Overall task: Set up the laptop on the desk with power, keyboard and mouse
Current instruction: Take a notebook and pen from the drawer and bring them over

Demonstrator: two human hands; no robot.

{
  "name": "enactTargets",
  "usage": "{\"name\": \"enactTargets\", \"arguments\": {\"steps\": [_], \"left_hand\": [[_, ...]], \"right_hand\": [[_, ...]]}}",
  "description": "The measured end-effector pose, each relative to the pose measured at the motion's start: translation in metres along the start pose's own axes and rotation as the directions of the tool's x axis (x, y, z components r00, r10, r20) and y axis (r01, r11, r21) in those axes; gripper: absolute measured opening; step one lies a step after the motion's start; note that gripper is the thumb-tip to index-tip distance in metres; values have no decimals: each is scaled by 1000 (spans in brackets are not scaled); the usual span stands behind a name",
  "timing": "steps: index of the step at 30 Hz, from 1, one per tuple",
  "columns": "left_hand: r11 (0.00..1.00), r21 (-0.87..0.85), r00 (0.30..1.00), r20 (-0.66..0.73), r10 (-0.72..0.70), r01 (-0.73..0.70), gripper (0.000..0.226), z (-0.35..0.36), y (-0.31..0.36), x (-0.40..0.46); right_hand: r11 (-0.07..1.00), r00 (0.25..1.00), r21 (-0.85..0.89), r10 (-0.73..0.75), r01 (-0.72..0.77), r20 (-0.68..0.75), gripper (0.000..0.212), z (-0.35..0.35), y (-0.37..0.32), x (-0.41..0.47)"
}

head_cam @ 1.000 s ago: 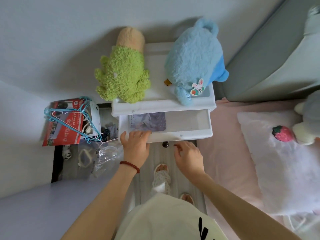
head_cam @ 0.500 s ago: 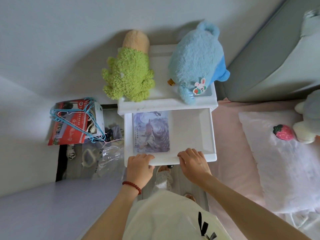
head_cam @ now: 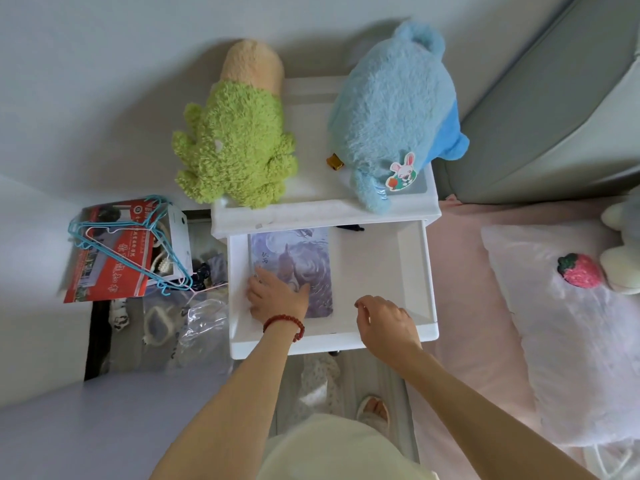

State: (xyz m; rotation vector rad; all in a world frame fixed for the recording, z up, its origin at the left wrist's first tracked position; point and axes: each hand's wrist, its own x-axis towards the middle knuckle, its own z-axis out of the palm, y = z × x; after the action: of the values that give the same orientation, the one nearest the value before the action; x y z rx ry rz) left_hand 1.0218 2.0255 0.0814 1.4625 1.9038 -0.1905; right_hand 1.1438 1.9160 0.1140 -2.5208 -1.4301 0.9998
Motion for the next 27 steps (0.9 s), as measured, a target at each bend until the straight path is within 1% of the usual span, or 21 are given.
{"name": "enactTargets", "arguments": {"steps": [2, 4, 6, 11, 13, 15, 17, 19, 21, 23, 24, 26, 27], "left_hand": [[994, 99, 998, -40, -49, 53, 114, 9, 6, 5], [985, 134, 993, -71, -96, 105, 121, 15, 12, 12], [980, 143, 988, -84, -126, 137, 124, 18, 16, 18], [984, 94, 989, -30, -147, 149, 125, 12, 18, 21], [982, 86, 986, 5, -169, 168, 116, 6, 16, 21], [990, 23, 987, 74, -141, 140, 92, -2, 13, 19], [992, -101, 989, 135, -63, 77, 68, -12, 12, 13], [973, -230, 992, 125, -3, 32, 51, -24, 15, 4], [966, -259, 995, 85, 42, -18, 41, -38, 19, -5], [961, -276, 996, 72, 58, -36, 24, -54, 20, -14], [958, -285, 995, 81, 57, -31, 19, -62, 18, -18], [957, -289, 991, 121, 50, -13, 28, -76, 9, -29], [954, -299, 989, 137, 48, -5, 29, -81, 5, -34]], "right_hand": [[999, 999, 38, 36, -35, -15, 30, -5, 5, 7], [997, 998, 43, 58, -58, -13, 31, -8, 10, 12], [997, 998, 27, 68, -67, -5, 30, -9, 16, 12], [999, 1000, -39, 30, -30, -5, 29, -7, 22, 4], [999, 1000, -27, 23, -23, -12, 29, -8, 21, 3], [1000, 1000, -7, 23, -23, -10, 29, -9, 20, 4], [1000, 1000, 7, 23, -23, 3, 29, -12, 20, 5], [999, 1000, 27, 21, -21, 9, 30, -16, 20, 6], [999, 1000, 49, 14, -14, -2, 30, -20, 21, 6], [996, 1000, 88, 13, -11, -22, 30, -24, 21, 4], [994, 999, 106, 16, -12, -34, 30, -26, 21, 3], [992, 999, 128, 15, -9, -52, 30, -29, 22, 1], [991, 998, 134, 15, -7, -57, 31, -31, 23, 3]]}}
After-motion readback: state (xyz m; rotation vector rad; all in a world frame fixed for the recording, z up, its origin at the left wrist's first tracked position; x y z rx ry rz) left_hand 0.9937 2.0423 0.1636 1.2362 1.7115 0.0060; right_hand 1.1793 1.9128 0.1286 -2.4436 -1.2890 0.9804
